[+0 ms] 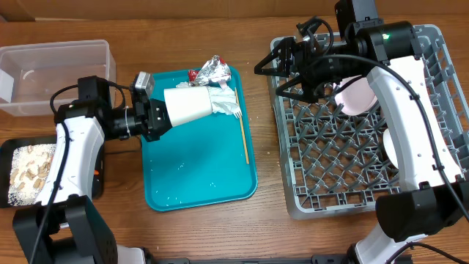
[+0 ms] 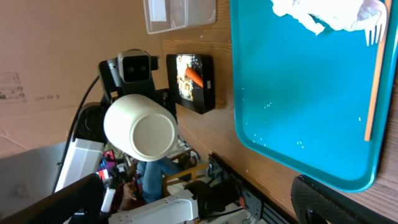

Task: Sort waste into correct bins and load items into the dishwasher rack
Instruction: 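Carry the cup right toward the right gripper reaching from the rack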

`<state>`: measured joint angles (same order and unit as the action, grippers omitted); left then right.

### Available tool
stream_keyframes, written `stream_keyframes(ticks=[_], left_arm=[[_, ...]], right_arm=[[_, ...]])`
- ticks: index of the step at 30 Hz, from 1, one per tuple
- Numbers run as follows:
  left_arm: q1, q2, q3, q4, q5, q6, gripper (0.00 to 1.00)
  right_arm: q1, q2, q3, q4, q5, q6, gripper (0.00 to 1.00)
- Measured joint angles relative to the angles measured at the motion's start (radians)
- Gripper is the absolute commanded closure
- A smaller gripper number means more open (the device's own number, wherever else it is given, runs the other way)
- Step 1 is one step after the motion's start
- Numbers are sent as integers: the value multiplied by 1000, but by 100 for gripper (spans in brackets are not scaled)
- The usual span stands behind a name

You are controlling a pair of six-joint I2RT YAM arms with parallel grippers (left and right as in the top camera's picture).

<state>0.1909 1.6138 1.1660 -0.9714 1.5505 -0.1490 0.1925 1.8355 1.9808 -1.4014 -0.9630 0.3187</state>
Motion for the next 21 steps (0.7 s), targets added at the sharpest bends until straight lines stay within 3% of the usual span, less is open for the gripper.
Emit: stream_keyframes(ticks=[10, 21], left_arm=[[63, -203, 94, 75, 9, -55, 96], [31, -193, 100, 91, -18, -108, 96]], right_arm=[[0, 0, 0, -31, -6, -47, 0], [27, 0, 0, -20, -266, -132, 0]])
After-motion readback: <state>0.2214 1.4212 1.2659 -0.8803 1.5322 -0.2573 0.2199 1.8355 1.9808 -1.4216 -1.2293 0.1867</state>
